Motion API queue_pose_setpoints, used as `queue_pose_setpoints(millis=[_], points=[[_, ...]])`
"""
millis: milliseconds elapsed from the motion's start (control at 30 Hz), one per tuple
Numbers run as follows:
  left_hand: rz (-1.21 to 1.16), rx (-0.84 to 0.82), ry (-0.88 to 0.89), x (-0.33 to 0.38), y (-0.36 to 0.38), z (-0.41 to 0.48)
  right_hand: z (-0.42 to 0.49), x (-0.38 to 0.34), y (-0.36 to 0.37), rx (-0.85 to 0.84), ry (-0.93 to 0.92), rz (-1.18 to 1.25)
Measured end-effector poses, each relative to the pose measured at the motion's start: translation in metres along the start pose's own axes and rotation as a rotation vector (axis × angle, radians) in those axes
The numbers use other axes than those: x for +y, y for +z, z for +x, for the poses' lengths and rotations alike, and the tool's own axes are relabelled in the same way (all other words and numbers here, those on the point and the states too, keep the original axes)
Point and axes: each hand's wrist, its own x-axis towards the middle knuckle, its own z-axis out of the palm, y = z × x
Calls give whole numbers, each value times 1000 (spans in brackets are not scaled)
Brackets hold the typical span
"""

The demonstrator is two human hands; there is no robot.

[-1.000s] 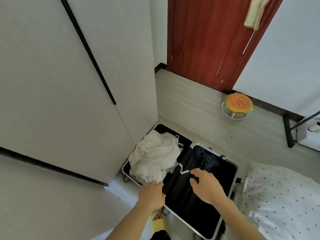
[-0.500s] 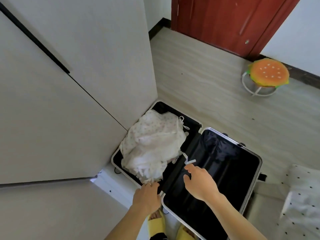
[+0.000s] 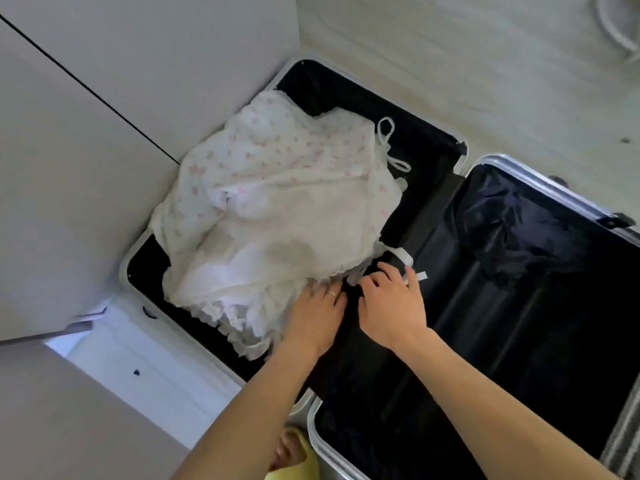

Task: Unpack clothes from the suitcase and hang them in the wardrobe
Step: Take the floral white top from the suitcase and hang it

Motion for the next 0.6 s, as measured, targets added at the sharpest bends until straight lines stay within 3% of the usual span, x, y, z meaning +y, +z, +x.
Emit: queue_pose_setpoints(millis=[133,267,433,500,600], points=[[119,104,-86,-26,37,49,37,2,43,139,40,-124],[121,106,-125,-51,65,56,43,-6,58,26,90,-180],[75,185,-112,-62,48,40,36,-1,48,-80,46,-156],[56,132,-166,-67,27,33,39,1,44,-92,32,-150],[2,-12,-150,-68,13,16,30,-3,35,-238,52,-78]])
